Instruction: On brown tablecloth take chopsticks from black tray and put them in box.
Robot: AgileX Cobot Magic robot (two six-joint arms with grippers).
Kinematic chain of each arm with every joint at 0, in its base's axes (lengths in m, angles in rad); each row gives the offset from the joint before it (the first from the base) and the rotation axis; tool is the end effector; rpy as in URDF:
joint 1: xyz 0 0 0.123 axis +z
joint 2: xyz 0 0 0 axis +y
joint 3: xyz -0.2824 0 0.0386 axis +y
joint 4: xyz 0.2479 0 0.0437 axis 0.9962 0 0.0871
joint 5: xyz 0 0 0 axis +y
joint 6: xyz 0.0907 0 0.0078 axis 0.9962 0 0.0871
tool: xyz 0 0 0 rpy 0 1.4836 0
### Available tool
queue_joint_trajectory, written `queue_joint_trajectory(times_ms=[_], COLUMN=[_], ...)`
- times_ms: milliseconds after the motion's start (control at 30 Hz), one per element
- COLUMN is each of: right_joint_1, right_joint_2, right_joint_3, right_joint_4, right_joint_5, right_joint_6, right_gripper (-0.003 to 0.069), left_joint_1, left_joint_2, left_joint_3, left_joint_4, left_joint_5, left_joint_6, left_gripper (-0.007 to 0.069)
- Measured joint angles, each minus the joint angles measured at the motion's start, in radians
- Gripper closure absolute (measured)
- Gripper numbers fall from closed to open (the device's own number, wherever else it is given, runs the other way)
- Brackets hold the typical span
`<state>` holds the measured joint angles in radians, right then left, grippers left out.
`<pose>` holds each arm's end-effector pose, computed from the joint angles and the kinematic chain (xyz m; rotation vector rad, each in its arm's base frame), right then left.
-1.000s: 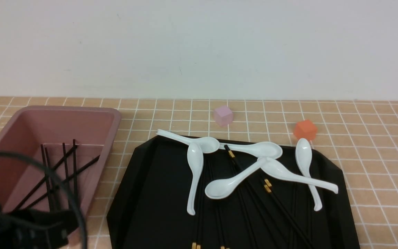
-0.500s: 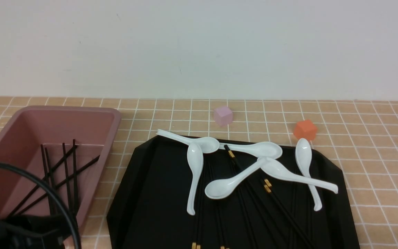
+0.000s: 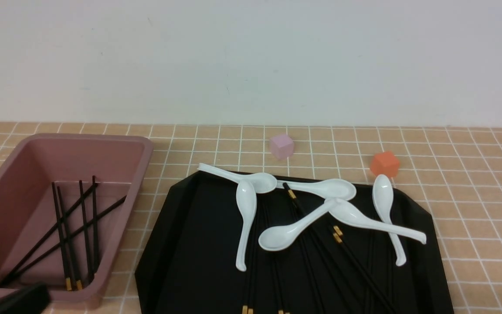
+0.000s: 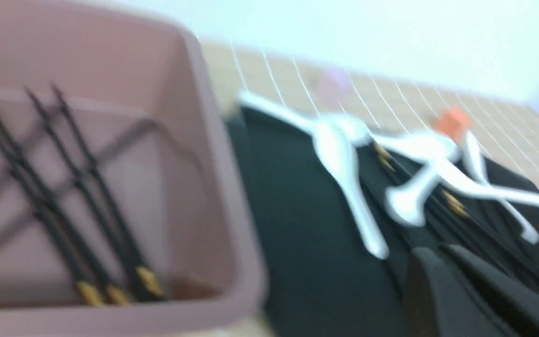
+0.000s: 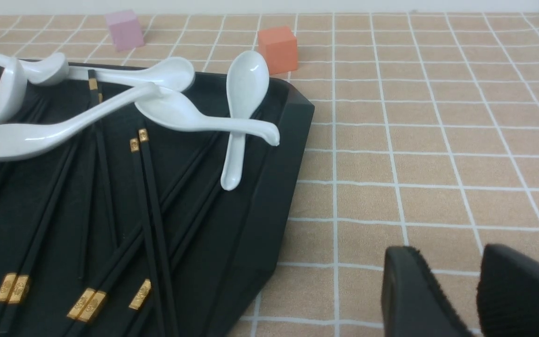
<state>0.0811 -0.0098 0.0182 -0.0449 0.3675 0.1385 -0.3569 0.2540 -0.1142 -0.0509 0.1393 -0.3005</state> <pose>0.0527 0.0028 0.1744 0.0256 1.8603 0.1083 0.0722 -0.0276 0.2226 0.0106 1.7917 -0.5179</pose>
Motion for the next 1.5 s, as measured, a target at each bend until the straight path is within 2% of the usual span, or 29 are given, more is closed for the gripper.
queue_joint_trajectory(times_ms=[200, 333, 500, 667, 1500], right_joint_1=[0.0, 0.0, 0.0, 0.0, 0.0], right_joint_2=[0.0, 0.0, 0.0, 0.0, 0.0], right_joint_3=[0.0, 0.0, 0.0, 0.0, 0.0], right_joint_4=[0.0, 0.0, 0.0, 0.0, 0.0], right_joint_5=[0.0, 0.0, 0.0, 0.0, 0.0], right_joint_6=[0.0, 0.0, 0.0, 0.0, 0.0], right_gripper=[0.0419, 0.0419, 0.0419, 0.0419, 0.0419], left_joint_1=[0.138, 0.17, 0.187, 0.25, 0.254], left_joint_2=[-0.146, -0.232, -0.265, -0.266, -0.266], left_joint_3=[0.129, 0.14, 0.142, 0.144, 0.144], left_joint_4=[0.029, 0.051, 0.056, 0.082, 0.091], left_joint_5=[-0.025, 0.001, 0.118, 0.225, 0.242], left_joint_6=[0.021, 0.0, -0.055, -0.08, -0.081], left_gripper=[0.0635, 0.0634, 0.0629, 0.0624, 0.0603])
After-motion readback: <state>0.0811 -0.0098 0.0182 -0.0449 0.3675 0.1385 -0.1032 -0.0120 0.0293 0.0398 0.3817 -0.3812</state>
